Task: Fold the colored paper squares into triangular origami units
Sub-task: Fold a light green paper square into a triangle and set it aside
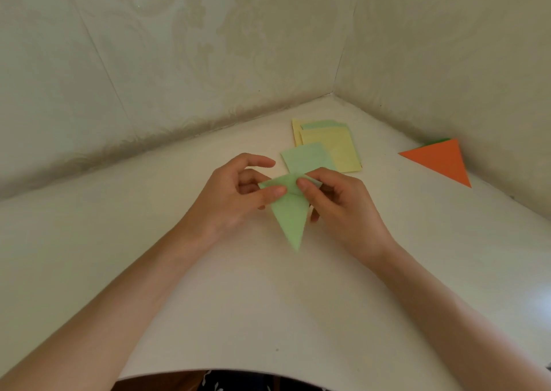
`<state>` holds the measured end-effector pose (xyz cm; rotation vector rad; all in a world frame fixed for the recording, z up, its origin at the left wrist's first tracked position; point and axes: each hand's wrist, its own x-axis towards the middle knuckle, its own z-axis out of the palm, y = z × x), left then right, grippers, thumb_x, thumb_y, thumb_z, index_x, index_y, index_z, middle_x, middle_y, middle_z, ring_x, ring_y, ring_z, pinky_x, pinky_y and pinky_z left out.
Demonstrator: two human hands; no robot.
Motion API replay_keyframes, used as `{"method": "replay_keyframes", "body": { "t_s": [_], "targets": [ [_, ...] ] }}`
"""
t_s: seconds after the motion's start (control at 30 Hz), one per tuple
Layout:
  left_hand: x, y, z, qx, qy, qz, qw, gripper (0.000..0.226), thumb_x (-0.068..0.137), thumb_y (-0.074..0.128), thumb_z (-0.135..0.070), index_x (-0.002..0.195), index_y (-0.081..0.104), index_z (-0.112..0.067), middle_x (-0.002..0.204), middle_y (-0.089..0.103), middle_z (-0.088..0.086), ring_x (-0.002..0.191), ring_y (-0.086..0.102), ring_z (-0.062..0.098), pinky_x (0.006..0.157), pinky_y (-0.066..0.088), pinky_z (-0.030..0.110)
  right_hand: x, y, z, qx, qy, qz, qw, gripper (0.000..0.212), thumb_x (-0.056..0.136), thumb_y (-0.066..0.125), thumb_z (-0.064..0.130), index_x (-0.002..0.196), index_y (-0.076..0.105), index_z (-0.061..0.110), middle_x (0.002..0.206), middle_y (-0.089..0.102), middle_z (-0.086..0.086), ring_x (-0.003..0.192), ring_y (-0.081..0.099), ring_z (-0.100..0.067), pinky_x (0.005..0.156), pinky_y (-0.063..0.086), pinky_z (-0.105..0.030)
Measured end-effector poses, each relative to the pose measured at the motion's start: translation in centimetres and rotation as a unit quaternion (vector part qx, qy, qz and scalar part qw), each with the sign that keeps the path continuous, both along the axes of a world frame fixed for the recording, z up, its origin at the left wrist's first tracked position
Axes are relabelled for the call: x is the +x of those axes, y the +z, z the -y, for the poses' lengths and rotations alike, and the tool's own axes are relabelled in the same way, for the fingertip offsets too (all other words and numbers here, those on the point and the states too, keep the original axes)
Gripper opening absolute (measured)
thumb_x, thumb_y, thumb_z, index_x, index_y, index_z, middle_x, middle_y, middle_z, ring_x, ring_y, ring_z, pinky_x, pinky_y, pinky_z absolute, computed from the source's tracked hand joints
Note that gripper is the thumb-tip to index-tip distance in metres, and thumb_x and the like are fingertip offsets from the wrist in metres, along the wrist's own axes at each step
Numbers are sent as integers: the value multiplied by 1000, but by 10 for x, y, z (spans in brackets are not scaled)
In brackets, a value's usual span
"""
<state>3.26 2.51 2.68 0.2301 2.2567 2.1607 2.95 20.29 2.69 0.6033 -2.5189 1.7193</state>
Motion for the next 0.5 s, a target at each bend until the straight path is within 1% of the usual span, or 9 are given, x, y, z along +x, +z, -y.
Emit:
{"method": "replay_keyframes", "body": {
  "t_s": [0.07, 0.13, 0.17, 0.27, 0.37, 0.5],
  "targets": [
    [0, 0, -1, 19, -16, 0, 1000, 43, 70, 72, -6, 108, 54, -17, 69, 68, -5, 61, 61, 6, 62, 49, 18, -2, 0, 0, -39, -20, 25, 999, 18, 95, 53, 15, 88, 65, 4, 78, 61, -19, 59, 52, -11, 53, 47, -24],
    [0, 0, 0, 34, -34, -6, 999, 44, 74, 68, 5, 108, 50, -18, 71, 68, -4, 63, 61, 7, 65, 50, 18, -4, 1, -1, -78, -42, 46, 995, 17, 95, 53, 14, 86, 66, 8, 73, 61, -19, 56, 52, -13, 51, 48, -26],
    [0, -1, 0, 34, -43, -12, 998, 43, 76, 67, 7, 107, 51, -19, 72, 68, -4, 65, 61, 7, 67, 50, 18, -5, 2, -1, -96, -51, 57, 992, 17, 95, 54, 14, 84, 67, 9, 69, 60, -17, 55, 52, -15, 50, 48, -26],
    [2, 0, 1, 13, -63, -32, 997, 36, 78, 65, 8, 102, 56, -17, 73, 66, -6, 69, 62, 6, 71, 49, 16, -7, 3, -2, -140, -62, 92, 984, 18, 94, 54, 12, 82, 66, 8, 65, 59, -8, 53, 52, -15, 47, 47, -26],
    [3, 1, 0, 9, -68, -35, 997, 34, 78, 64, 9, 101, 59, -15, 73, 67, -8, 70, 63, 4, 71, 49, 14, -7, 3, -2, -148, -59, 99, 982, 17, 94, 53, 12, 84, 65, 5, 67, 60, -9, 53, 53, -16, 46, 47, -26],
    [3, 1, 1, 10, -70, -38, 997, 33, 78, 64, 9, 100, 60, -15, 77, 67, -6, 72, 63, 5, 73, 50, 15, -8, 2, -3, -151, -55, 111, 981, 18, 95, 53, 13, 88, 65, 2, 70, 61, -12, 57, 56, -19, 46, 48, -28]
  ]
}}
